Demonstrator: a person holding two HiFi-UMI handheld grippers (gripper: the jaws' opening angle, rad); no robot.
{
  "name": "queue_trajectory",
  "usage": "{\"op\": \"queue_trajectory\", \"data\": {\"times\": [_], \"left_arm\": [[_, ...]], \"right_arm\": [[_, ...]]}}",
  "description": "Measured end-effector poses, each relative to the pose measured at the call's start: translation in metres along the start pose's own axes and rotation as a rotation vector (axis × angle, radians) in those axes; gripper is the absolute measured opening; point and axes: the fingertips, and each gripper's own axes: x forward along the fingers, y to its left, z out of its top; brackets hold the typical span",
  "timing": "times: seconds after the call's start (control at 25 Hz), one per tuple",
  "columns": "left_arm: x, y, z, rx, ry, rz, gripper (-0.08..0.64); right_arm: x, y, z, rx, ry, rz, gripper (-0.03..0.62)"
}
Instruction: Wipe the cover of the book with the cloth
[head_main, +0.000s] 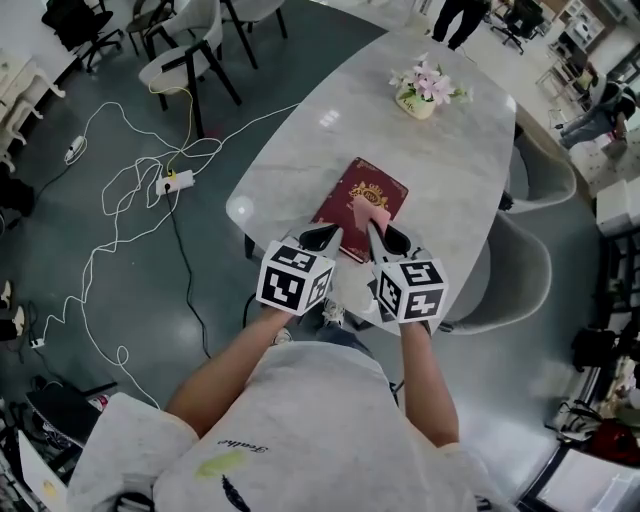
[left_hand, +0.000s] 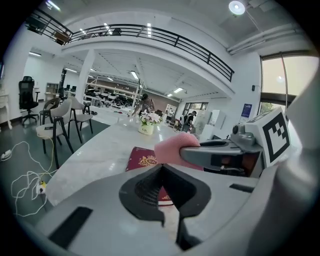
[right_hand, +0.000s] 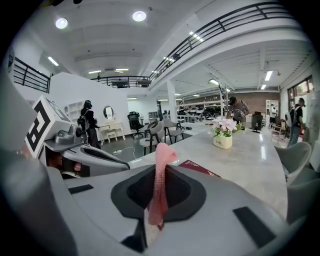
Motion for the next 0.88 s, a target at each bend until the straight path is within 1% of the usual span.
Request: {"op": "queue_trajectory", "data": {"times": [0.28, 0.48, 0.72, 0.88], "left_arm": [[0.046, -0.004, 0.007, -0.024, 0.028, 0.010, 0.006], [0.073, -0.006, 0.005, -0.024, 0.065, 0.013, 0.007], [0.096, -0.003, 0.004, -0.024, 0.096, 0.018, 0.008], [0.108, 0.003, 0.003, -0.029, 0.114, 0.029, 0.006]], "right_arm": [[0.016, -0.052, -0.004, 0.001, 0.036, 0.002, 0.020], [0.028, -0.089, -0.010, 0.007, 0.055, -0.009, 0.020], [0.042, -0.130, -0.017, 0.046, 0.065, -0.033, 0.020], [0.054, -0.155, -0.019, 0.019, 0.082, -0.064, 0.020]]}}
